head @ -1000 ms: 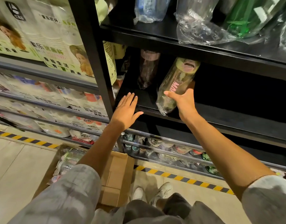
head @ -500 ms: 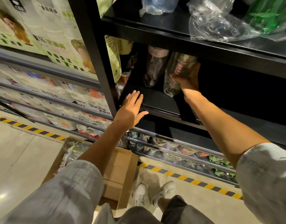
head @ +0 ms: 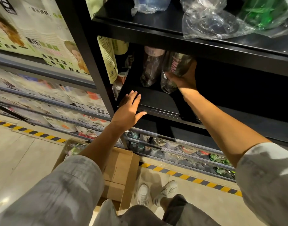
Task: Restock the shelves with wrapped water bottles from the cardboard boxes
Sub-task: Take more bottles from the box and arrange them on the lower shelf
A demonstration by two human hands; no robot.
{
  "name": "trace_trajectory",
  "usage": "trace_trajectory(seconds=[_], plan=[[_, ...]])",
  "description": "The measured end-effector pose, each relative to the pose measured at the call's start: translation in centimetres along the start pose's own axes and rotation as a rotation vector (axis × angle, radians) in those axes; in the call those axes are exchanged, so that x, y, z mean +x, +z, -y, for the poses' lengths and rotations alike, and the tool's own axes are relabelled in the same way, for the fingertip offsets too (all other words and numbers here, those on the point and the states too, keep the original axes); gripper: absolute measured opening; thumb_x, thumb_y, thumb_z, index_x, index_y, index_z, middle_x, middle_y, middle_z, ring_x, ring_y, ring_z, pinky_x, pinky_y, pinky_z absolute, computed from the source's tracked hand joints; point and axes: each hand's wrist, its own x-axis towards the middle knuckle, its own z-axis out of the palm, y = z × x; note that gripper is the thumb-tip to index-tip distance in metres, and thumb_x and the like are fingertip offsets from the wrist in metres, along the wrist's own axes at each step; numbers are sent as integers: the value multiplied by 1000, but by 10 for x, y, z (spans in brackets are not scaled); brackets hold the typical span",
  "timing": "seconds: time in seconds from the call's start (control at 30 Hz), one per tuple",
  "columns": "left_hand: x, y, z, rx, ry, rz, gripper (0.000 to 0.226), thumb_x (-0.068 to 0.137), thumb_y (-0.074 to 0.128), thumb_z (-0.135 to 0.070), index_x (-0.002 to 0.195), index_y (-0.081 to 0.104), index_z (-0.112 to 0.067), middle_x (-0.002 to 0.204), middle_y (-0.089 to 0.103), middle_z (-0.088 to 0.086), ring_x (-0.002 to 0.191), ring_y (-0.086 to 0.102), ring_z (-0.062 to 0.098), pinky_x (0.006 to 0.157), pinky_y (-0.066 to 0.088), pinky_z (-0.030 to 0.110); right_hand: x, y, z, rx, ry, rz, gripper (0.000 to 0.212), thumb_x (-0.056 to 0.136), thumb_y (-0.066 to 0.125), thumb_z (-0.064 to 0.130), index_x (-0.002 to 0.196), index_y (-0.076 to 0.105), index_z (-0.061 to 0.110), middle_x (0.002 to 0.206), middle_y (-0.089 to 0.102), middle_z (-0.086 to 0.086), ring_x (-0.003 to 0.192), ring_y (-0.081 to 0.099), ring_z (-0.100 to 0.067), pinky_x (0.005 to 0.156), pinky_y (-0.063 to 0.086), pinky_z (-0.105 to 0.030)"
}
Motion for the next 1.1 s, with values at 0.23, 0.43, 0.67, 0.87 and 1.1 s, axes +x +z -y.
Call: trace_trajectory(seconds=[0.23,0.43,0.67,0.87,1.1], plan=[[6,-14,-9,-80,-107,131,78,102,60,-43,162,26,-7,171,18,11,160,6,25,131,7,39,-30,-24,-16,-27,97,122,116,72,87,64,161,23,27,154,50,1,137,52,-17,116,44,-42],[-8,-34,-34,65,-132,215,73,106,49,-46,163,22,-8,169,22,12,159,12,28,130,8,40,-99,-59,-6,-502,-52,330,81,100,54,62,155,38,4,142,56,-16,129,55,-31,106,45,-43],[-109,-53,-58,120,-218,104,69,99,41,-53,144,55,-3,140,59,17,134,48,39,115,39,51,-180,-76,-2,-844,-420,492,79,105,37,62,164,25,11,154,47,-13,141,45,-31,116,40,-42],[-247,-57,-94,150,-518,131,74,98,21,-58,149,49,-12,151,50,14,144,39,41,121,32,54,-264,-66,-18,-939,-623,661,83,101,22,71,163,30,17,155,48,-8,142,45,-28,116,40,-47],[-396,-64,-133,41,-768,49,57,103,40,-53,152,43,-23,145,52,5,132,48,31,111,42,47,-368,-33,-41,-913,-705,912,81,100,11,74,160,34,25,153,48,0,142,43,-24,118,35,-41]])
